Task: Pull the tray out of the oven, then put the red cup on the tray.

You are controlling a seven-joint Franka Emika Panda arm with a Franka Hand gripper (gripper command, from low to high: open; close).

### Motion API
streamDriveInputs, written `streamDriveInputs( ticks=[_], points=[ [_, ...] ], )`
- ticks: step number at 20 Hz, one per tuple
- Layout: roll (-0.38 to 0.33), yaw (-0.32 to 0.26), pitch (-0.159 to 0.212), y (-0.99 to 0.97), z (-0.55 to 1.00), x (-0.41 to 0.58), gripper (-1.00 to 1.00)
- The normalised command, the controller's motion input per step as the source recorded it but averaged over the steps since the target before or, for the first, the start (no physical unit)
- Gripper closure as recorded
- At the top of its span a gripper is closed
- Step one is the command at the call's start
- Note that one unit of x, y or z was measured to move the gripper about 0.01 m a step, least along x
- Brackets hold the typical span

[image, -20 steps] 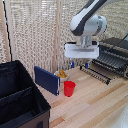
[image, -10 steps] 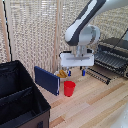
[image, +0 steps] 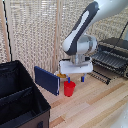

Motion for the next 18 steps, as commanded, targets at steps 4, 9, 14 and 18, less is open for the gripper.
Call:
streamDriveInputs(
  ticks=[4,9,14,18],
  points=[
    [-0.074,0.147,0.000,0.03,-0.26,0.002,-1.00],
    [-0.017,0.178,0.007,0.00,-0.16,0.054,1.00],
    [0.009,0.059,-0.008,-0.03,-0.01,-0.051,1.00],
    [0.003,0.057,0.015,0.00,-0.04,0.128,1.00]
  ],
)
